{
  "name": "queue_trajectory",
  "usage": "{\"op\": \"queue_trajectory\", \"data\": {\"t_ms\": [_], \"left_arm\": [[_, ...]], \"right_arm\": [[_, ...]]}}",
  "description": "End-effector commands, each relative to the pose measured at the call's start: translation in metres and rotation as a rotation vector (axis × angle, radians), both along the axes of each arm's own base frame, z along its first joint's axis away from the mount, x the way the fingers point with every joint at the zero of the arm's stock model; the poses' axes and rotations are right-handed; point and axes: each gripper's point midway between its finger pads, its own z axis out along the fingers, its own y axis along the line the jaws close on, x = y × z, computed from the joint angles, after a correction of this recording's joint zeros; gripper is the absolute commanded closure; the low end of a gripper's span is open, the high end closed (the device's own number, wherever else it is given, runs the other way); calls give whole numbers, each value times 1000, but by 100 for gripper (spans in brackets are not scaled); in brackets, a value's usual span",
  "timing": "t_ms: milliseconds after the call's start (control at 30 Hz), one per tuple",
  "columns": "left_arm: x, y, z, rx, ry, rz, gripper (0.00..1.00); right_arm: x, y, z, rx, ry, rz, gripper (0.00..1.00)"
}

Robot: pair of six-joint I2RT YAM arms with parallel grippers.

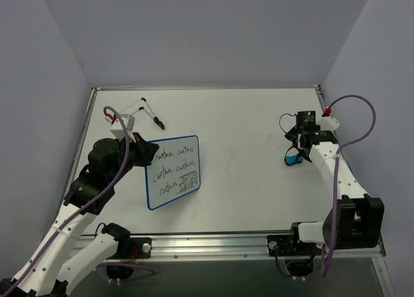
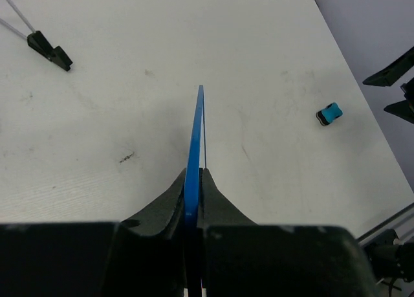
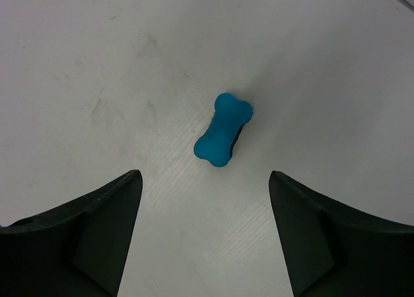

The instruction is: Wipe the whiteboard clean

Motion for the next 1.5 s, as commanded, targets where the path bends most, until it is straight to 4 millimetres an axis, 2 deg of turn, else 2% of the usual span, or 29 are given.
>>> {"op": "queue_trajectory", "data": {"t_ms": [0,100,233,367,467,633,833,933,1133,1467], "left_arm": [[-26,1,-32,165,73,-144,98],[-31,5,-36,148,39,-133,98],[-35,6,-32,151,16,-143,98],[-37,4,-34,154,21,-163,98],[-38,2,-34,153,20,-177,98],[-41,-4,-35,154,20,-209,98],[-43,-5,-34,149,15,-220,98],[-44,-7,-36,151,17,-231,98],[-44,-9,-37,153,22,-242,98],[-44,-9,-38,154,25,-242,98]], "right_arm": [[-17,-15,-22,-16,60,-111,26],[-23,-12,-46,12,95,-117,31],[-28,-21,-72,36,140,-167,37],[-20,-24,-94,56,160,-173,38],[-11,-25,-97,54,159,-177,39],[0,-24,-93,69,112,-185,39],[11,-19,-107,108,107,-195,41],[10,-19,-115,114,119,-223,44],[15,-20,-115,120,96,-243,47],[14,-23,-123,102,118,-260,60]]}}
